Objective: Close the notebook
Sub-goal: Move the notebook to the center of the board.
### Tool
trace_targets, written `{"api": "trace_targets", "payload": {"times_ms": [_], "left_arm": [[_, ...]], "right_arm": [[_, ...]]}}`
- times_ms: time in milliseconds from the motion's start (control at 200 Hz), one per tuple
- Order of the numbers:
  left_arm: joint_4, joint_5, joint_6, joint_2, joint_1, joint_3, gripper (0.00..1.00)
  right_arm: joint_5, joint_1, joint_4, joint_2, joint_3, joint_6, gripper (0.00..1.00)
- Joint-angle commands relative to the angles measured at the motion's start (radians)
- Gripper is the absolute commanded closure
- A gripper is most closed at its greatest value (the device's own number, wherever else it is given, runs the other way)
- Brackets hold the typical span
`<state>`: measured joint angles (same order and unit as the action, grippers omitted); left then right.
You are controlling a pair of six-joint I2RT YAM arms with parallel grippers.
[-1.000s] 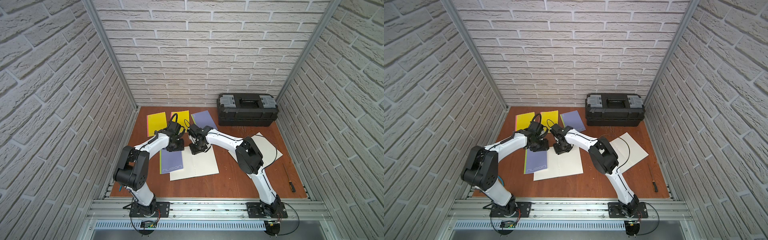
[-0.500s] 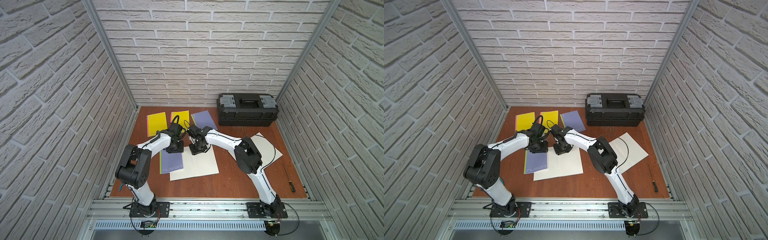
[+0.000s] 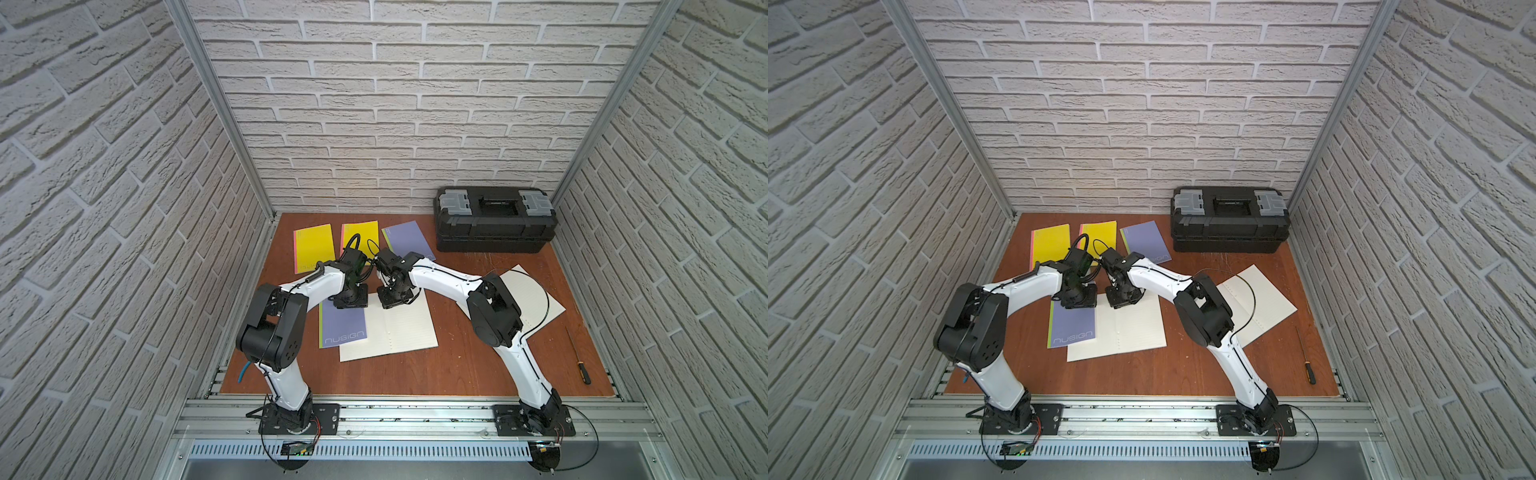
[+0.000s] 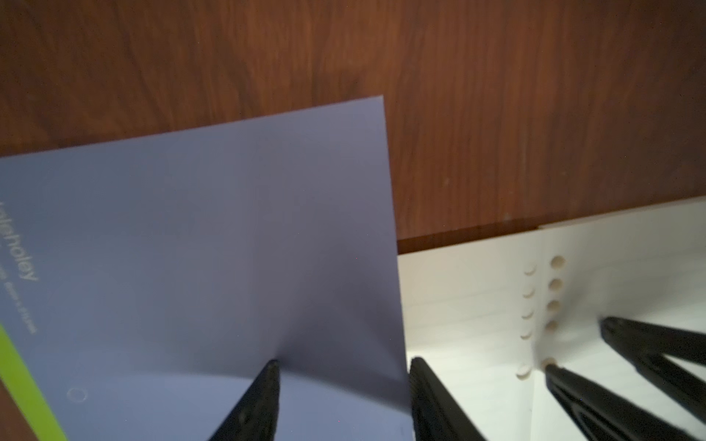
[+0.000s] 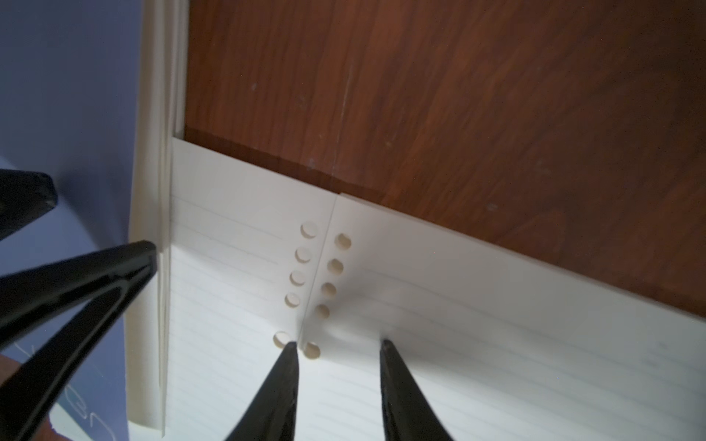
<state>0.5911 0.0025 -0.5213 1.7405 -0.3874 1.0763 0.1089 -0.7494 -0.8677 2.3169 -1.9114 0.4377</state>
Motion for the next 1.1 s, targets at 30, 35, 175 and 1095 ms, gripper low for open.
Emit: {"api": "trace_targets", "payload": {"times_ms": [30,35,175,1095], "left_arm": [[0.034,-0.029,-0.008,0.022,-0.004,0.019,0.46],[0.035,-0.029,-0.009,0.022,-0.004,0.020,0.46],[0.047,-0.038,-0.013,0.029,-0.003,0.023,0.46],[0.023,-0.009,0.082,-0.007,0.167,-0.063,0.47]], "right_arm": [[-0.015,0.005,0.007,0.034,0.013,0.006,0.64],[-0.015,0.005,0.007,0.034,0.014,0.006,0.64],[-0.021,0.004,0.008,0.033,0.026,0.006,0.64],[-0.092,0.098,-0.023,0.001,0.124,0.006,0.65]]}}
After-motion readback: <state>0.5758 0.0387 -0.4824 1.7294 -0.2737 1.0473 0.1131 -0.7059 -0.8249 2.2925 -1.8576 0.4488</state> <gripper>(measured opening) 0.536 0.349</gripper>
